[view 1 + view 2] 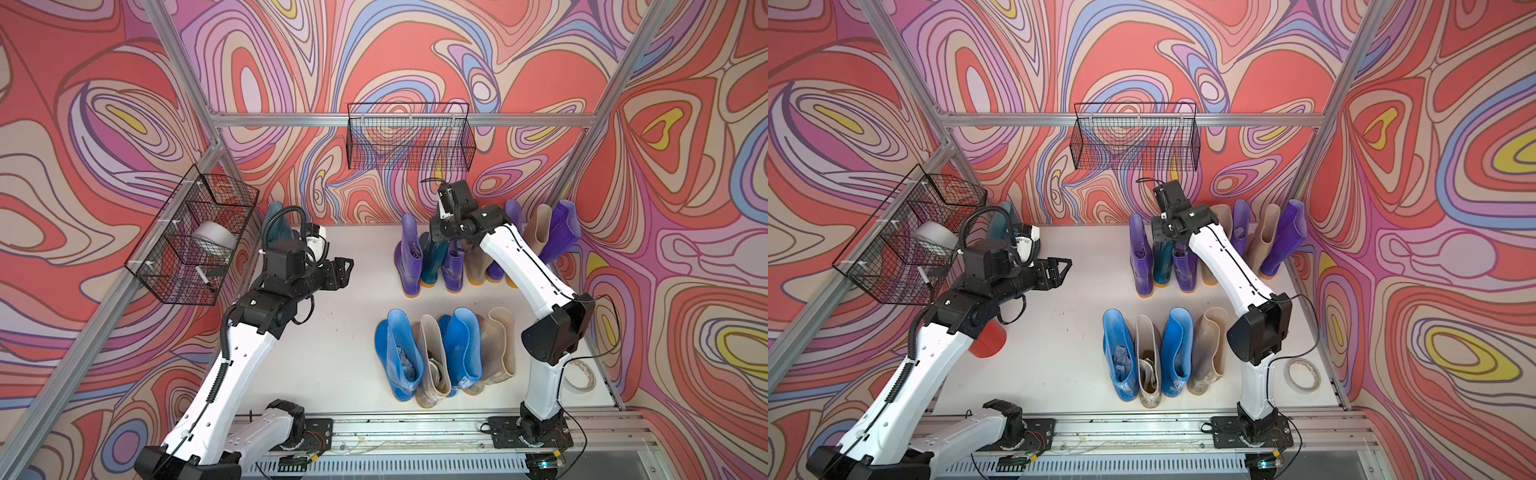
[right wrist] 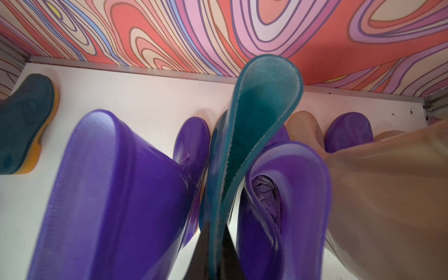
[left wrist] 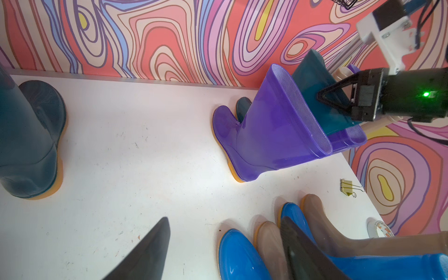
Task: Match and arrange rain boots in pairs
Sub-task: Pick up the rain boot at the center of the board, then pair a pair of rain boots at the corner of the board.
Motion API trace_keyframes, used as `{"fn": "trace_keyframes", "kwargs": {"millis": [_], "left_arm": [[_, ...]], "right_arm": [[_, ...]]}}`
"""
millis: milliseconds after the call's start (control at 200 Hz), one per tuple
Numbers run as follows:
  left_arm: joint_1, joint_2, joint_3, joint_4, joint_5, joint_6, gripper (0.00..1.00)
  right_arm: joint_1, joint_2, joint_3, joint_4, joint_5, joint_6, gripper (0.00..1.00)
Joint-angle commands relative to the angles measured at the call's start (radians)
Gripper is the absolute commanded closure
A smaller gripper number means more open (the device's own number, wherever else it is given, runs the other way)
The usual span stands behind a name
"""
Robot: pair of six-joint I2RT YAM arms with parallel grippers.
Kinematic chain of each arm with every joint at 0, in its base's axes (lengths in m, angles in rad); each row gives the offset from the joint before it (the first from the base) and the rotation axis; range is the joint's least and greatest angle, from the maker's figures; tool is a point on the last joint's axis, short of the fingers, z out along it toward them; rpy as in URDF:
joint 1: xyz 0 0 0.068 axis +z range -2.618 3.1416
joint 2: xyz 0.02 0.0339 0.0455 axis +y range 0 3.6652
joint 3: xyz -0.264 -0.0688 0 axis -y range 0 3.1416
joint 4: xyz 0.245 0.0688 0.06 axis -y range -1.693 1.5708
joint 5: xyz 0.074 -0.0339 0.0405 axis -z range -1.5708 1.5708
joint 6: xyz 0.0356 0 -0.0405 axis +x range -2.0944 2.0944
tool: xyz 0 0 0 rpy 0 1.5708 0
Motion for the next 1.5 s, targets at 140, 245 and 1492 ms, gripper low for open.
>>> {"fn": "trace_keyframes", "kwargs": {"millis": [140,245,1492], "left_arm": [[-0.003,0.000,-0.007,0.011,0.011,-0.011,0.26],[-0.002,0.007,-0.002,0.007,0.018,-0.012,0.26],[-0.002,-0.033,0.006,-0.023,0.003,-0.024,0.26]], "right_arm": [[0.006,-0.094,0.143,0.123,0.030,-0.062,1.00],[0.006,-0.100,0.175,0.123,0.035,-0.086,1.00],[0.007,-0.288,0.297,0.305,-0.494,-0.035,1.00]]}}
